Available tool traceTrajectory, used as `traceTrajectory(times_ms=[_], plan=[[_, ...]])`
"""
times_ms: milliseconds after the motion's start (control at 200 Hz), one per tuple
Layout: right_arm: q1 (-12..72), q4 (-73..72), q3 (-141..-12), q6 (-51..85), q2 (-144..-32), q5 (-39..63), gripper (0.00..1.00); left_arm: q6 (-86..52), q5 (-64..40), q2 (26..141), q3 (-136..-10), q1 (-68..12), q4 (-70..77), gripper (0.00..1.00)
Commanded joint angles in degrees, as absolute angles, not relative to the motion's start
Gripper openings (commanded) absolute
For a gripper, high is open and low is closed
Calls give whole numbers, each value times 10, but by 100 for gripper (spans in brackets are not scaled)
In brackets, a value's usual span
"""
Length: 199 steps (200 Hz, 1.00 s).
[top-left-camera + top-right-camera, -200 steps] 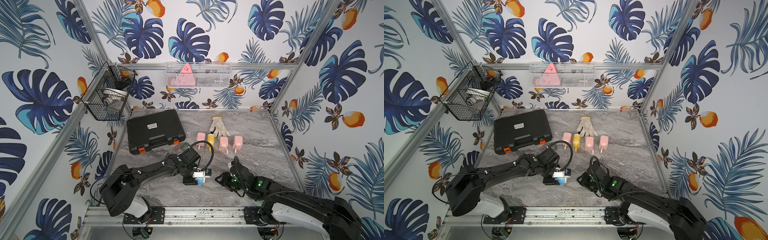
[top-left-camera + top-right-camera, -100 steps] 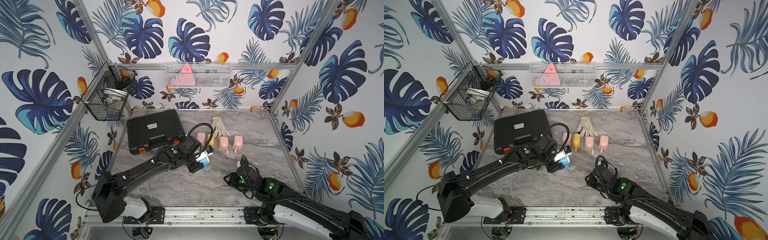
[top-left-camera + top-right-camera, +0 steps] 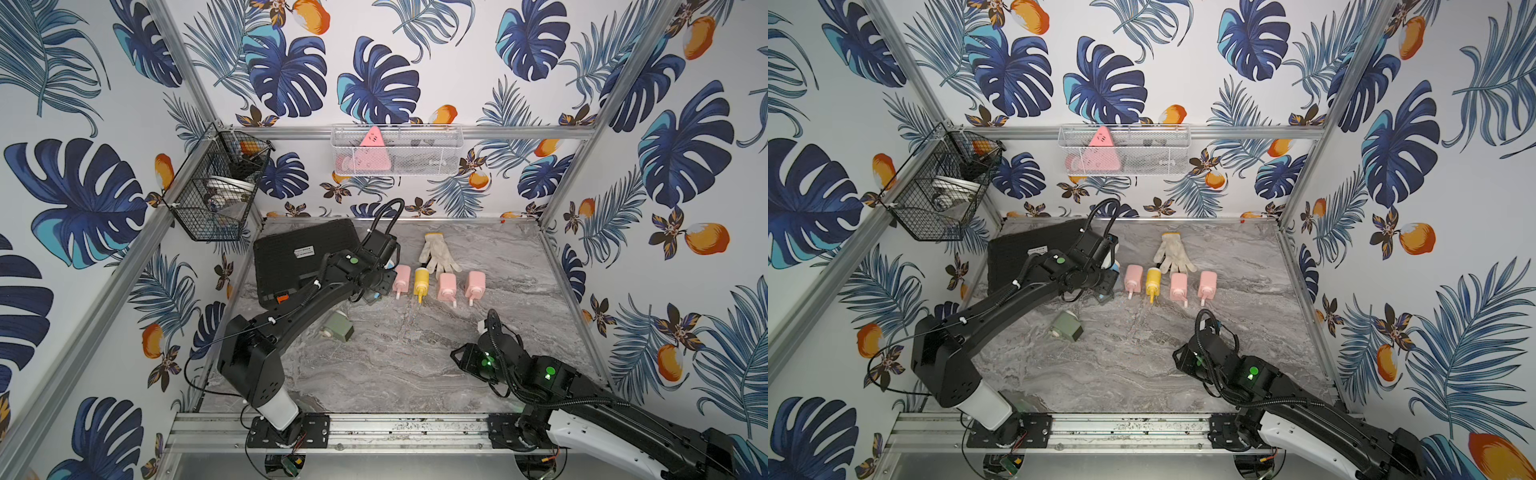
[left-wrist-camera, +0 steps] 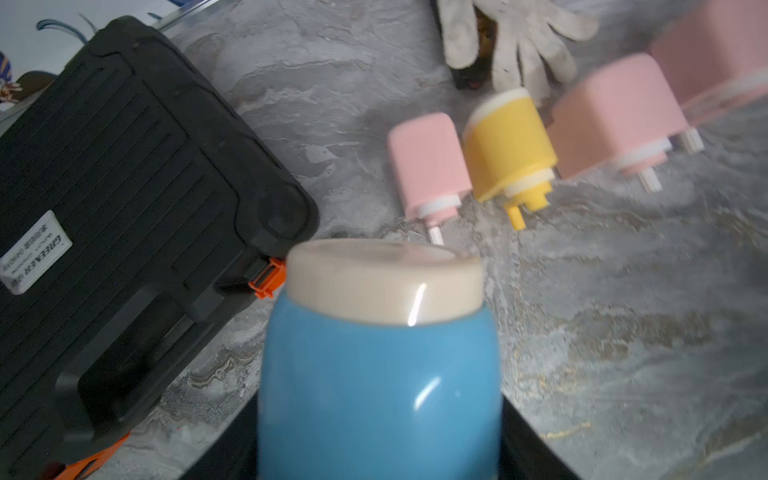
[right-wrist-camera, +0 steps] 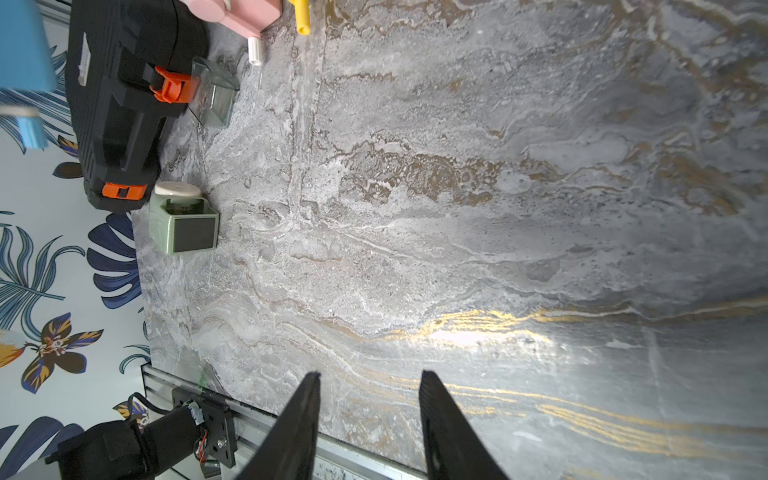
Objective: Put the tray back into the pencil sharpener
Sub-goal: Pick up the pencil sharpener from the center of the board, then move the container to the center of the board.
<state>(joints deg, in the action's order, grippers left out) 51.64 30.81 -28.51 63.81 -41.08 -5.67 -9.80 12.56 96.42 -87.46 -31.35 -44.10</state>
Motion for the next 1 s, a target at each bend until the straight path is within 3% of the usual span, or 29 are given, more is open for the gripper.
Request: traceTrajectory(times_ms=[0,225,561,992], plan=[[516,327,-296,630,-412,-74,42,-186,156,1021,-940,-291,-487,0],[512,335,-303,622,-411,-82,42,-203,167,1128,-1029,-274,-484,0],[509,334,-308,609,-418,-83,42,-179,136,1220,-1064,-271,-424,0],[504,328,-308,602,-419,-78,42,-177,132,1229,-1018,-271,-417,0]])
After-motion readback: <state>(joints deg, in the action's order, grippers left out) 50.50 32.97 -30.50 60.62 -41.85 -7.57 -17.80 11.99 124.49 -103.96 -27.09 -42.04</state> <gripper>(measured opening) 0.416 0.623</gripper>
